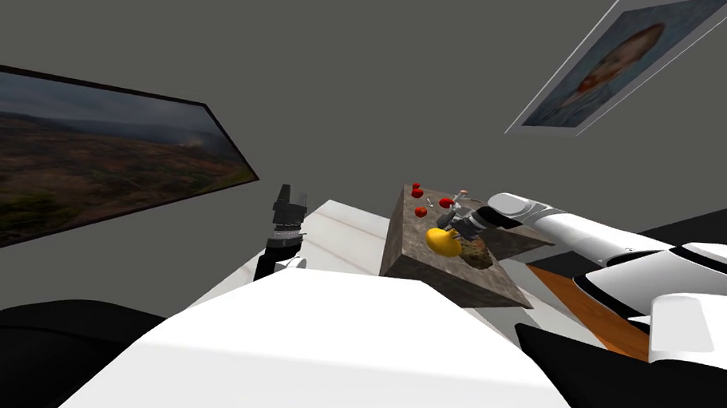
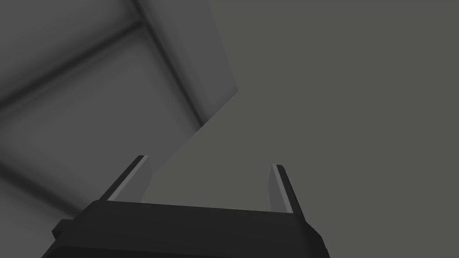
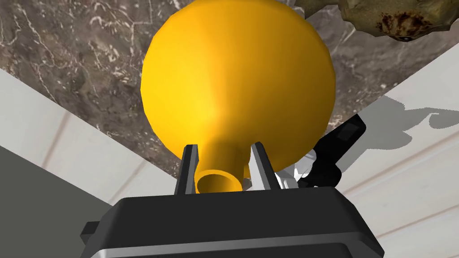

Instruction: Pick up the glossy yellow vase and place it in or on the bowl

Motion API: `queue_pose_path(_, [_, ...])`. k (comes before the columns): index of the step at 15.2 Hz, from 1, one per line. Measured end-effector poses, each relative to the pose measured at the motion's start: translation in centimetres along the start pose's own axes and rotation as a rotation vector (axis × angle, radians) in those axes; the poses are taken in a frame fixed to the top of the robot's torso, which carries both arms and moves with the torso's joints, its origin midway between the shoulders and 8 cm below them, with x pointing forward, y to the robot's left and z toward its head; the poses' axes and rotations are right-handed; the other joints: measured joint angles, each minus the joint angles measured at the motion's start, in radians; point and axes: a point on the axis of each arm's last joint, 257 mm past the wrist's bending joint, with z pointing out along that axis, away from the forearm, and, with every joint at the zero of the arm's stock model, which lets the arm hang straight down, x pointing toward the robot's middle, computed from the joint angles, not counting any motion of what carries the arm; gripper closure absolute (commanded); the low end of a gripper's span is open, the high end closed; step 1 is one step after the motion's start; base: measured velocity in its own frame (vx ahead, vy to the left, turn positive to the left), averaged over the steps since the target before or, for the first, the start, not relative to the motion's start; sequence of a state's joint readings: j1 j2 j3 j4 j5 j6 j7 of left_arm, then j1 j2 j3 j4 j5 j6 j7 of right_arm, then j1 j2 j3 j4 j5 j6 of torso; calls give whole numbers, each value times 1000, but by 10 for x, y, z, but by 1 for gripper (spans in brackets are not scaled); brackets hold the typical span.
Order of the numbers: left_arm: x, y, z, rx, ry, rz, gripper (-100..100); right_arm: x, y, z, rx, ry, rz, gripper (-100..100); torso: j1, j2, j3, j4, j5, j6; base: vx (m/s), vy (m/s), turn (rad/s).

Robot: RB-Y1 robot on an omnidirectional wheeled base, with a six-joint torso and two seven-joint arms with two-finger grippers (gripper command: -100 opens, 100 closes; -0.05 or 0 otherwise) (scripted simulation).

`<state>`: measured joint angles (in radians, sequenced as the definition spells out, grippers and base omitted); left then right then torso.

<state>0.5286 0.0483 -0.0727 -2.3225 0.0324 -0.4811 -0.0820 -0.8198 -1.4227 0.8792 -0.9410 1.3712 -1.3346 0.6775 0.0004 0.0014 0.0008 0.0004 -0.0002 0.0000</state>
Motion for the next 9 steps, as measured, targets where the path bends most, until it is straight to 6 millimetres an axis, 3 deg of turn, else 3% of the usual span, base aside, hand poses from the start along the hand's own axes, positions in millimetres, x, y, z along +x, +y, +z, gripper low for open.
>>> queue_pose_path(3, [0,0,0,0,0,0,0,0,0,0,1,1,-2,100,0,0,0,0,-1,1,1,1,-5])
queue_pose_path(6, [0,0,0,0,0,0,0,-1,-2,-14,3,1,-4,100,1,1,1,1,0,1,-14,-6,22])
queue_pose_path(9, [0,0,0,0,0,0,0,25,8,-26,25,51,35,100,-7,8,5,3,0,2,-107,-112,121])
